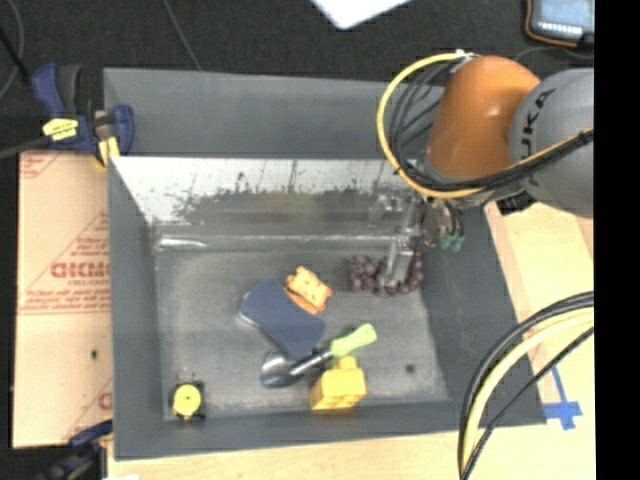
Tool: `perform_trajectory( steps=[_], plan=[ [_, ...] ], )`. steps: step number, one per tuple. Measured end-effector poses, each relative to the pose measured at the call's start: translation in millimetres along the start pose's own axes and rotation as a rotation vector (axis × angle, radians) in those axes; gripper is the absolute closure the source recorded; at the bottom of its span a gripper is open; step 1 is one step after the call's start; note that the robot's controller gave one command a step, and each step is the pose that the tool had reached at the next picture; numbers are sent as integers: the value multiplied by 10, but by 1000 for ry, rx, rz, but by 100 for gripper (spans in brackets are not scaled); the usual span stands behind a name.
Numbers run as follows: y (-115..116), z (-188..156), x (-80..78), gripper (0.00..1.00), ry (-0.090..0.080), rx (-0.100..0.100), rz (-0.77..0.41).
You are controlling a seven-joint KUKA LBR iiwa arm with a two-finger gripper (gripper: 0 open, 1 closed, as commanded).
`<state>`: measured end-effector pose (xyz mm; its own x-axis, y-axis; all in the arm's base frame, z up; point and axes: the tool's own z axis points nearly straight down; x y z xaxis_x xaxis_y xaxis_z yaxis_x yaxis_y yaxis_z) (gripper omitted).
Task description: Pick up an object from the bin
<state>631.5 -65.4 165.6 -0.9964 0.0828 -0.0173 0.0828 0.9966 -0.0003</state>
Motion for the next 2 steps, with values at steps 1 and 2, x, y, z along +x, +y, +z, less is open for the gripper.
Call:
perform_trajectory(
  steps=[1,2],
  plan=[
    [-63,552,23,0,4,1,173],
    [25,945,3,100,-4,1,144]
  ],
)
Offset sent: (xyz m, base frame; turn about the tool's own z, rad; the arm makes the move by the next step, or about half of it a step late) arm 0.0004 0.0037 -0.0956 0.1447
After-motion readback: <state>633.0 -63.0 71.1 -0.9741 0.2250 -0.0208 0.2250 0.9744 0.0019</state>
